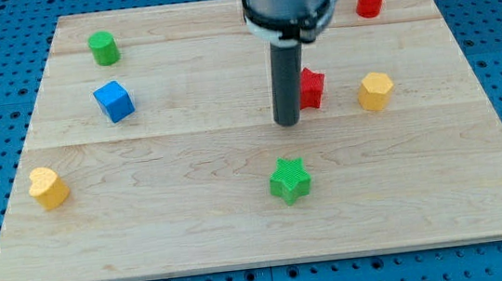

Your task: Push the red star to the top center

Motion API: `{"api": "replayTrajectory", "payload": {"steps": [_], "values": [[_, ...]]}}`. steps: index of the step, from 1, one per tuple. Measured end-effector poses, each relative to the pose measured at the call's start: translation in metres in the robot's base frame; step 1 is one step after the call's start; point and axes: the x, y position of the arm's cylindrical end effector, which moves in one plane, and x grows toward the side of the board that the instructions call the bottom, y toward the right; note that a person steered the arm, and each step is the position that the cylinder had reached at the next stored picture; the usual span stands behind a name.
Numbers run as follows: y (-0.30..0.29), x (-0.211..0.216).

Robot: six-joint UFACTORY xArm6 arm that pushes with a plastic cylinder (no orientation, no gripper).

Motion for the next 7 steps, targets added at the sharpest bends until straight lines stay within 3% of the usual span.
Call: {"api": "replayTrajectory", "payload": {"steps": [2, 6, 7], "values": [[0.012, 0.004], [-0.004, -0.079], [-0.012, -0.05]]}}
